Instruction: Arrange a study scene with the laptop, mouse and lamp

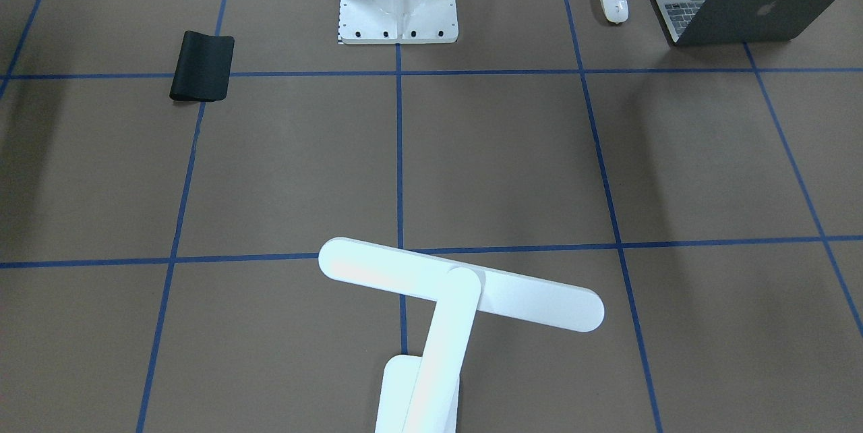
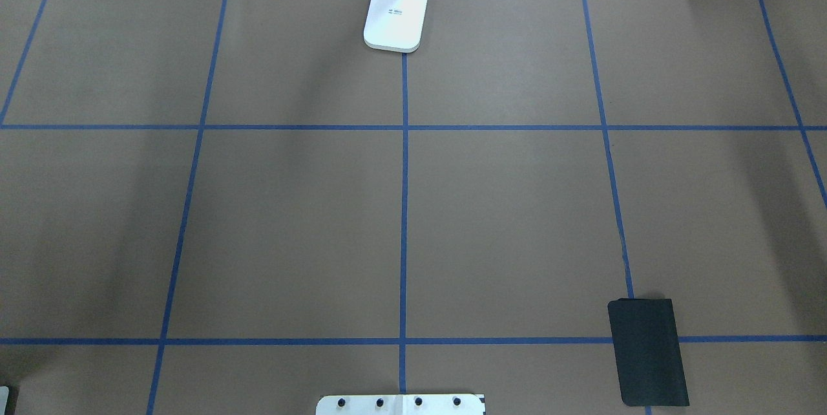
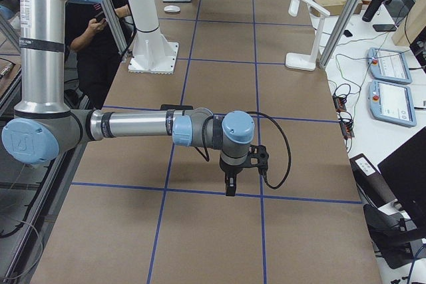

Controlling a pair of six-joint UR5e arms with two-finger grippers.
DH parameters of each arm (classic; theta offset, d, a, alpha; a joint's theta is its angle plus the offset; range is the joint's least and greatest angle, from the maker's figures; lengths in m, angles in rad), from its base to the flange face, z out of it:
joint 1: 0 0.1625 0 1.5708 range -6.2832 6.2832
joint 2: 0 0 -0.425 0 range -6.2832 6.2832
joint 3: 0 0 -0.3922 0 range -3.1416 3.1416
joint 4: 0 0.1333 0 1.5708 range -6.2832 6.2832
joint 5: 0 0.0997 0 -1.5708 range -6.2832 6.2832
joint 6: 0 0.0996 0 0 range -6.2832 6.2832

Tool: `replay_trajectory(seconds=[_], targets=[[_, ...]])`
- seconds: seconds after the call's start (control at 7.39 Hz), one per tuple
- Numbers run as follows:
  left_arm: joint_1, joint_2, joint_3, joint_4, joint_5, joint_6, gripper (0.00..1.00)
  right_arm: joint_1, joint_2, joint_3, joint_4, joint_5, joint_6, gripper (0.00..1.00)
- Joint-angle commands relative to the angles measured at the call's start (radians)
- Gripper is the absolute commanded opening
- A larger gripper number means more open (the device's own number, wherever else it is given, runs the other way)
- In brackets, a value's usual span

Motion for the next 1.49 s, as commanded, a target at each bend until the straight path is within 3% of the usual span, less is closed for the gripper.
replay_trajectory(seconds=[0.0, 0.27, 0.41, 0.54, 0.81, 0.95, 1.35], targets=[[0.000, 0.003, 0.000, 0.000, -0.002, -0.001, 1.00, 0.001, 0.005, 0.012, 0.001, -0.018, -0.011, 1.00], [0.002, 0.007, -0.038, -0.007, -0.014, 0.001, 1.00, -0.001, 0.006, 0.007, 0.002, -0.016, 0.001, 1.00], [0.023, 0.032, -0.129, 0.000, -0.032, 0.001, 1.00, -0.002, 0.012, 0.005, 0.004, -0.018, 0.002, 1.00], [0.082, 0.088, -0.266, 0.041, -0.034, -0.004, 1.00, -0.002, 0.014, 0.010, 0.004, -0.015, 0.000, 1.00], [0.162, 0.180, -0.624, 0.319, -0.037, -0.004, 1.00, -0.004, 0.014, 0.004, 0.002, -0.013, -0.005, 1.00], [0.169, 0.222, -0.720, 0.378, -0.038, -0.004, 1.00, -0.004, 0.014, 0.004, 0.002, -0.013, -0.003, 1.00], [0.172, 0.318, -0.692, 0.373, -0.032, 0.101, 1.00, -0.005, 0.014, 0.002, 0.004, -0.013, -0.008, 1.00]])
